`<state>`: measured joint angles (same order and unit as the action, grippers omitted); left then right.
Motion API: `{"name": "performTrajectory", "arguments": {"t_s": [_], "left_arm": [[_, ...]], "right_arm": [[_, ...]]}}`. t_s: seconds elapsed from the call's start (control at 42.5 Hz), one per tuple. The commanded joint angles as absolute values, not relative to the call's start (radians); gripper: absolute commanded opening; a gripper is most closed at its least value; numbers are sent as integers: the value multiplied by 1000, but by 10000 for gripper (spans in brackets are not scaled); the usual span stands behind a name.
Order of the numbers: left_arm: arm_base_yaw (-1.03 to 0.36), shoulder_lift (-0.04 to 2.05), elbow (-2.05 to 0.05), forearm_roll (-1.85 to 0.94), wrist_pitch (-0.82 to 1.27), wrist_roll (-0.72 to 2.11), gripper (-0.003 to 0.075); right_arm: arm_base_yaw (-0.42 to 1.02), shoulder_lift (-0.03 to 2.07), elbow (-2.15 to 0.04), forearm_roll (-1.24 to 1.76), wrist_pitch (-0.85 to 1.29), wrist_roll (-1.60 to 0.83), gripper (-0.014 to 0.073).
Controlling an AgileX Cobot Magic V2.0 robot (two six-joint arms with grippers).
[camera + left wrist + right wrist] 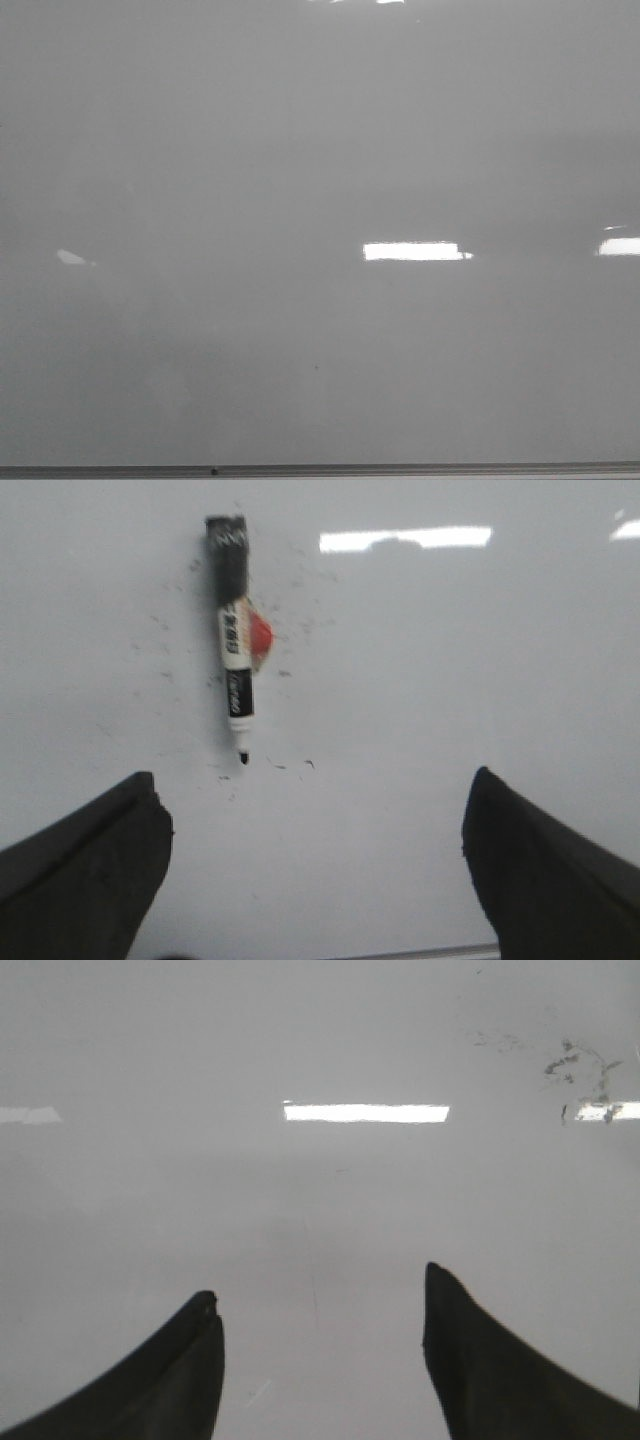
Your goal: Write number 9 on whiteboard
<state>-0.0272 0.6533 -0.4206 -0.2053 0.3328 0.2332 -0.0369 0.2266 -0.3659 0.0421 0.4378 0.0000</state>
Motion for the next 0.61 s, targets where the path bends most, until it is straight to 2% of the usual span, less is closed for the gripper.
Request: {"name": "performTrajectory", "arguments": {"t_s": [0.0, 0.329, 0.588], "left_arm": [[-33, 773, -491, -228, 252, 218, 573], [-8, 1144, -584, -220, 14, 206, 536], [15, 1313, -600, -204, -137, 206, 536]], "right_arm": [[-41, 246, -403, 33, 353, 0, 468], [-41, 246, -403, 33, 353, 0, 468], [-41, 246, -403, 33, 353, 0, 468]]}}
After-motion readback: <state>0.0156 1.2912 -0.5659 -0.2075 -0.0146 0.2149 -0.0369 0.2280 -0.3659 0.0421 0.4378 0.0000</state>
